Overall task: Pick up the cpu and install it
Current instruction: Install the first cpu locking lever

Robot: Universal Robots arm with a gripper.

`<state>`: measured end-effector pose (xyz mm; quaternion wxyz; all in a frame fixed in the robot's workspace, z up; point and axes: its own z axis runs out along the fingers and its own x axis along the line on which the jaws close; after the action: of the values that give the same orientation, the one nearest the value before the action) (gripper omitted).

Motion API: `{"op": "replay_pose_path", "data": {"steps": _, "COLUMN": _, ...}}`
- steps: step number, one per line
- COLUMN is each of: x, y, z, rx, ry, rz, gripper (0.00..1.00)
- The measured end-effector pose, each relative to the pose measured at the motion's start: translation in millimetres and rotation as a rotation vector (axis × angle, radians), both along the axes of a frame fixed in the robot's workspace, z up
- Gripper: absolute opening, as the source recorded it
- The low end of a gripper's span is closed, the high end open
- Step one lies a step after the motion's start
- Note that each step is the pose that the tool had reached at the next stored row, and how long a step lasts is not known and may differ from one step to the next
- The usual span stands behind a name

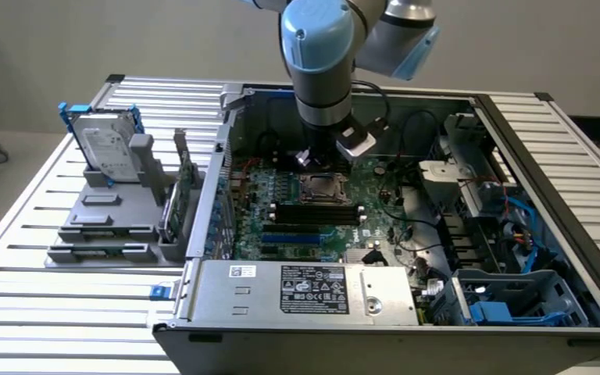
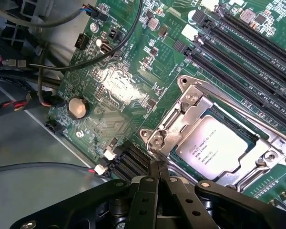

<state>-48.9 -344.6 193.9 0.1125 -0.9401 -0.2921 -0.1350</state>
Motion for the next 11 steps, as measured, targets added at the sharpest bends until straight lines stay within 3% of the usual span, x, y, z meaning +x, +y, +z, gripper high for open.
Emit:
{"op": "replay_pose_path", "data": {"steps": 5, "x": -0.2, "y": -0.1, "z": 12.0, "rx": 0.001, "ry": 0.0005, "rz": -0.021, "gripper": 0.11}}
{"op": "replay_pose_path", "data": {"steps": 8, "x": -0.4, "y": -0.4, "z": 16.3, "rx": 0.0088, "ry": 0.003, "rz": -0.036, "gripper": 0.11}}
{"op": "replay_pose_path", "data": {"steps": 11, "x": -0.5, "y": -1.0, "z": 17.3, "rx": 0.0139, "ry": 0.0143, "rz": -0.047, "gripper": 0.11}}
